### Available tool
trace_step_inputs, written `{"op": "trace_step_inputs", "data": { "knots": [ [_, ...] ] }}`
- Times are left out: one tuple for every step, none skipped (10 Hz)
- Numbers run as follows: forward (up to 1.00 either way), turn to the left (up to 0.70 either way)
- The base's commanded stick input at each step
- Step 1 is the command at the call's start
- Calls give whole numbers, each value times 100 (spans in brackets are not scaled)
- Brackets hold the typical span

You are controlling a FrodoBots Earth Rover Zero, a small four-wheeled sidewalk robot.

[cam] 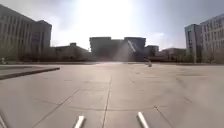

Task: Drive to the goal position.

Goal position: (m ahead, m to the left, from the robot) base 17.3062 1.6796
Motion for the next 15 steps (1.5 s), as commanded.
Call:
{"op": "trace_step_inputs", "data": {
  "knots": [
    [100,0],
    [100,0],
    [100,0],
    [100,0],
    [100,0],
    [100,0],
    [100,0],
    [100,0],
    [100,0],
    [100,0],
    [100,0],
    [100,0],
    [100,0],
    [100,0],
    [100,0]
  ]
}}
